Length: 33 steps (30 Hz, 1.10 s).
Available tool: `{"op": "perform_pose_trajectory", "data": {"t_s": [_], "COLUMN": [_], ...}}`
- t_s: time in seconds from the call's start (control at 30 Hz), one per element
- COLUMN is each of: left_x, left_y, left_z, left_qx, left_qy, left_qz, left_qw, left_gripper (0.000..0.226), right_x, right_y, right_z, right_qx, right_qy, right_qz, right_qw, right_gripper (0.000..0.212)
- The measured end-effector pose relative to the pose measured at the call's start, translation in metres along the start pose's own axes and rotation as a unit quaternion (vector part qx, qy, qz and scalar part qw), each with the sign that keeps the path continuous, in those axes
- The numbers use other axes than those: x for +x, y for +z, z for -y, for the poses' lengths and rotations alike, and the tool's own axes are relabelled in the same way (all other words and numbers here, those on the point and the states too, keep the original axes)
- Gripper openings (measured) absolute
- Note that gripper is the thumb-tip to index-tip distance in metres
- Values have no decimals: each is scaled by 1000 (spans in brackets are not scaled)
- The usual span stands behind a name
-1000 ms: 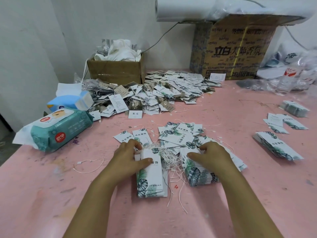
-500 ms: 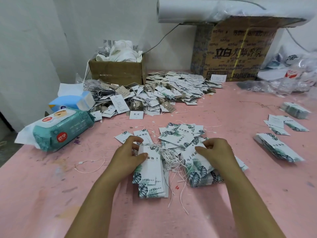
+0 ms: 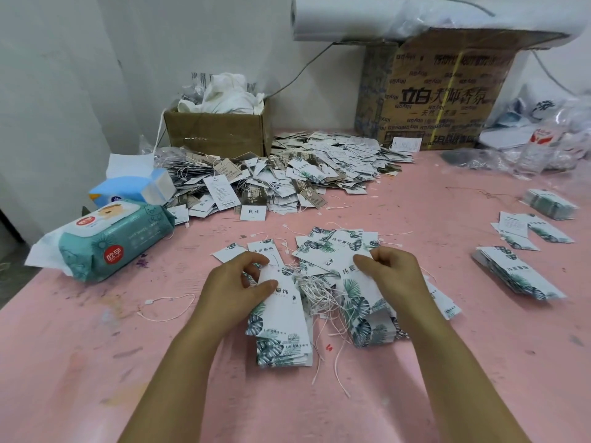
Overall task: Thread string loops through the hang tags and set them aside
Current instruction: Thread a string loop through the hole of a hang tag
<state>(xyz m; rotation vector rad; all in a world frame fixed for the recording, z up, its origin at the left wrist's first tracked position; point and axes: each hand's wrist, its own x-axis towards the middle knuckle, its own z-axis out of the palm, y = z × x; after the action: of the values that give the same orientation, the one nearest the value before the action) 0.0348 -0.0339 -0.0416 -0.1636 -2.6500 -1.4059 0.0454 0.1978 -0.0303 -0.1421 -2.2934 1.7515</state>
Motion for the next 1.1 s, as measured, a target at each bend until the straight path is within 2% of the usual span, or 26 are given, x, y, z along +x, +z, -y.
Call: {"op": "perform_pose_trajectory", "data": {"t_s": [0.13, 0.27, 0.43, 0.57, 0.67, 0.73, 0.83, 0.97, 1.1], "left_x": [0, 0, 0, -4, -7, -8, -8, -11, -12], "left_y": [-3, -6, -6, -3, -1, 2, 7, 17, 23], "left_z": [-1, -1, -5, -13, -20, -24, -27, -32, -34], "left_qx": [-16, -34, -121, -177, -226, -251, -266, -269, -279], "left_qy": [-14, -23, -44, -41, -23, -12, -8, 9, -16], "left_qz": [10, 11, 7, 11, 14, 7, -7, 4, 6], "left_qw": [1000, 999, 992, 983, 974, 968, 964, 963, 960], "left_gripper": [31, 28, 23, 24, 20, 17, 18, 20, 29], "right_x": [0, -1, -2, -6, -9, -10, -12, -17, -16], "right_y": [0, 2, 4, 6, 10, 15, 21, 28, 30], "right_z": [-1, 0, 1, 4, 5, 5, 6, 10, 7], "right_qx": [10, 3, 32, 107, 136, 154, 151, 94, 53], "right_qy": [9, 5, 16, 63, 70, 69, 58, 16, -3], "right_qz": [10, 20, 34, 119, 175, 180, 169, 155, 168], "right_qw": [1000, 1000, 999, 985, 973, 969, 972, 983, 984], "right_gripper": [31, 23, 27, 37, 32, 29, 38, 66, 63]}}
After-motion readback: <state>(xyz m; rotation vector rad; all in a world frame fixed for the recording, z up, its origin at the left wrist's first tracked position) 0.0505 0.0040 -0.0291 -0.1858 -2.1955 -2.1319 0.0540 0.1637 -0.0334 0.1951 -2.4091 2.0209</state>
